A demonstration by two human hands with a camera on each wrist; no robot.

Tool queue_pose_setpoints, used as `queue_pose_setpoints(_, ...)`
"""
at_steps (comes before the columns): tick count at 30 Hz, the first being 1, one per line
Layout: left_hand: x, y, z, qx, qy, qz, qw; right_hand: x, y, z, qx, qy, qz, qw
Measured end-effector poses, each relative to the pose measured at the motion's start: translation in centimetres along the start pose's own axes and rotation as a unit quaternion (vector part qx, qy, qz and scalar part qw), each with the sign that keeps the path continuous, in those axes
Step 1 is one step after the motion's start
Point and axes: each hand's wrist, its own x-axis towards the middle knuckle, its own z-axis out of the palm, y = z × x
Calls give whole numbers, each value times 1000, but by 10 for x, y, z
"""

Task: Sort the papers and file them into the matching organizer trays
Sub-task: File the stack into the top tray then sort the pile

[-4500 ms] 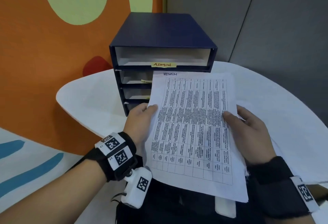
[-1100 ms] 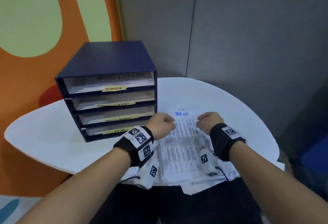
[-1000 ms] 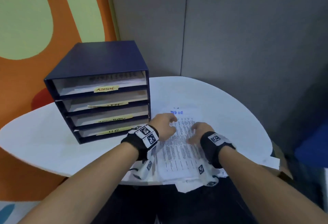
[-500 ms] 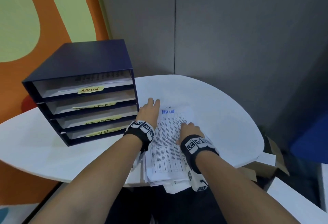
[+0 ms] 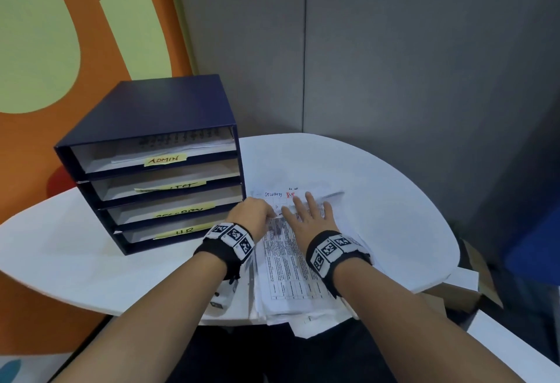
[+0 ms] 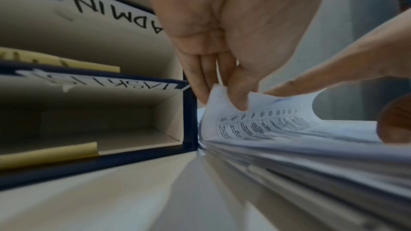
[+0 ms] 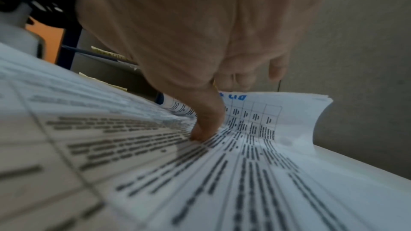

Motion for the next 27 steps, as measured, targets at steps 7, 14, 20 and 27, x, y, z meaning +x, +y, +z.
queue_pose_setpoints(7,0,7,-14,23,37,-11,999,-8,-9,13,32,44,26,998)
queue_pose_setpoints(14,-2,6,-16,-45,61,-31,997,-8,-11,24,2,52,38,998)
queue_pose_setpoints(20,-4,-1,-15,-67,35,4,997,-9,-2,22,43,101,71,991)
queue_pose_setpoints(27,-3,-12,-19,-118,31,12,992,-12,3,2,29,166,17,986)
